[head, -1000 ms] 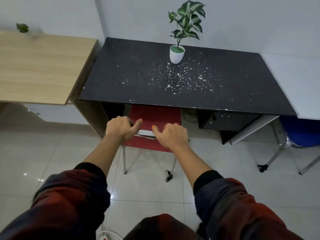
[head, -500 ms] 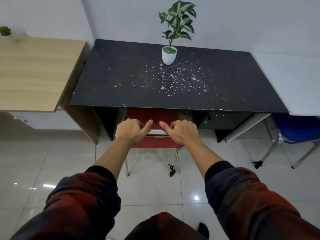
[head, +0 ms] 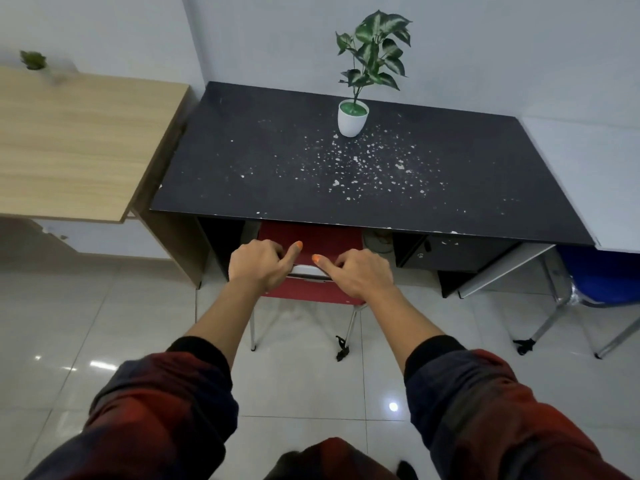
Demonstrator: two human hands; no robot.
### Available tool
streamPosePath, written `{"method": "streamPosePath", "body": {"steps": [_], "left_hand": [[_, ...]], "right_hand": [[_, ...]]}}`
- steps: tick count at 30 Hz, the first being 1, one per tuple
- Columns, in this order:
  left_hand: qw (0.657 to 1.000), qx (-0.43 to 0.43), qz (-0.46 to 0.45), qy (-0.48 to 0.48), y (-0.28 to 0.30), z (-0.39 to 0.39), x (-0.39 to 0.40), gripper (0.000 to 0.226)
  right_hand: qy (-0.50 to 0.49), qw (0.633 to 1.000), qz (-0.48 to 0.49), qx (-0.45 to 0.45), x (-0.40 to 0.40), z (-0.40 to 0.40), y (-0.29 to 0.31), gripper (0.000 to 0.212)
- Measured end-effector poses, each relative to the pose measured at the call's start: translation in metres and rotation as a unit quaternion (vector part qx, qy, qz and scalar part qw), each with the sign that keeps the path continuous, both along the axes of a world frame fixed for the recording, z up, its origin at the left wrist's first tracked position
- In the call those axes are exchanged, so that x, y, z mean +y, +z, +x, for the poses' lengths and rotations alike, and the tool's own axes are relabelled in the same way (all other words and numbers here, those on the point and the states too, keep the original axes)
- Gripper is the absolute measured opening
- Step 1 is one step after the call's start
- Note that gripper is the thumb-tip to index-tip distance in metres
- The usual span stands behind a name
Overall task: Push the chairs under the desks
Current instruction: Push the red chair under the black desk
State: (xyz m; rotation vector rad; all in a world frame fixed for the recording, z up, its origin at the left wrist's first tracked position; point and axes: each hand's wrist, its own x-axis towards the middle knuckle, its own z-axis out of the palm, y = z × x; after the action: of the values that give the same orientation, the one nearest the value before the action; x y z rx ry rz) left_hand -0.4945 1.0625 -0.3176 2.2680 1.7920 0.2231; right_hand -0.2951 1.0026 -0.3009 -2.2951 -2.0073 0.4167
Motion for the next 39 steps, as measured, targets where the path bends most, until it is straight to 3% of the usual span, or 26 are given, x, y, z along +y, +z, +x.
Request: {"method": "streamPosePath", "body": {"steps": [13,18,27,39], "left_hand": [[0.999,-0.016,0.025,-0.02,0.007,0.027,0.005,0.062],[0.998,-0.028,0.033,-0.035,0.009,0.022,0.022,0.068],[0.999,-0.002,-0.02,0.035,0.01,0.052,0.014,0.059],[1.0,-0.027,-0.009,-0.012,0.008,0.051,0.014,0.051]], "right_hand": [[0.003,1.0,0.02,-0.001,0.016,0.031,0.004,0.077],[-0.025,0.999,0.029,-0.007,0.031,0.028,0.004,0.077],[0.015,0.999,0.046,-0.016,0.034,0.054,-0.001,0.074],[-0.035,0.999,0.034,0.017,0.028,0.054,0.002,0.069]]}}
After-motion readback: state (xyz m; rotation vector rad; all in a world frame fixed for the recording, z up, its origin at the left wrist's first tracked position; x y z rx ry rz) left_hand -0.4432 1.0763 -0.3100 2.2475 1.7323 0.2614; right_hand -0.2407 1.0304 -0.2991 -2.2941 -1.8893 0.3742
